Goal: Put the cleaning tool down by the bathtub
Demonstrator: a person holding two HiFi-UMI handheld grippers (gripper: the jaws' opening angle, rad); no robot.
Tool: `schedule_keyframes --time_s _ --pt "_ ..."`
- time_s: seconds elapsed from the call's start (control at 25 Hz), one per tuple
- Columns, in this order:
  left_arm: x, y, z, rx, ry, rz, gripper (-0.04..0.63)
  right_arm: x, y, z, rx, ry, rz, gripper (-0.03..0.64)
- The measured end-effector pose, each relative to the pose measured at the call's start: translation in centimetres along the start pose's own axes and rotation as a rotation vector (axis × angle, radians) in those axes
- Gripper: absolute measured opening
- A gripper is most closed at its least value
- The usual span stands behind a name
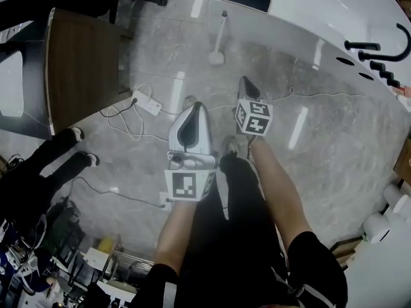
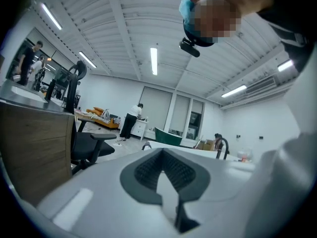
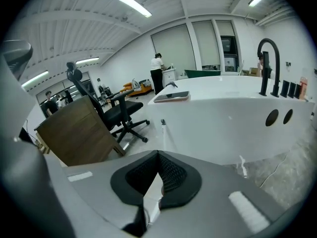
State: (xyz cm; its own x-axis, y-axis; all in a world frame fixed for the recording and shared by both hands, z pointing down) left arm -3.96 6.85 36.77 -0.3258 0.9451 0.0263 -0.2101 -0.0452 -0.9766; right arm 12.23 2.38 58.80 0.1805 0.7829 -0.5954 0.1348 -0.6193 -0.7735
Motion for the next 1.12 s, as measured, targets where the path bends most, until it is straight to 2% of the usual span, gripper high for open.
schedule_keyframes --time_s 0.44,0.76,1.12 --pt "3.5 6.8 -4.0 -0.046 0.014 -0.04 0.008 9.5 6.3 1.2 -0.048 0.071 -0.103 0.0" --pt "5.9 11.1 -7.1 -0.059 0.032 -0.054 0.007 16.9 10.5 1.7 -0.015 0.121 -0.173 -0.001" --pt "7.8 15.1 -10.8 -0.089 0.0 -0.044 0.008 24.9 15.2 1.6 0.005 0.164 -0.256 -0.001"
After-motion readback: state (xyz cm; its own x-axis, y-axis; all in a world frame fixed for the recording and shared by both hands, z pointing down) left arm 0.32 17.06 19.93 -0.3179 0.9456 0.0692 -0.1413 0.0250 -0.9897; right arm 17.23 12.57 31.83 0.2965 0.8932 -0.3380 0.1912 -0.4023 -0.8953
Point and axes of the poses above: the fingertips, and each gripper's own axes: x backward along the fingers, z to its left, y out of its top, the point moved 4 cm from there along x, backward along the fingers, and after that the axes turned 7 degrees about -z, right-handed, at the moved point
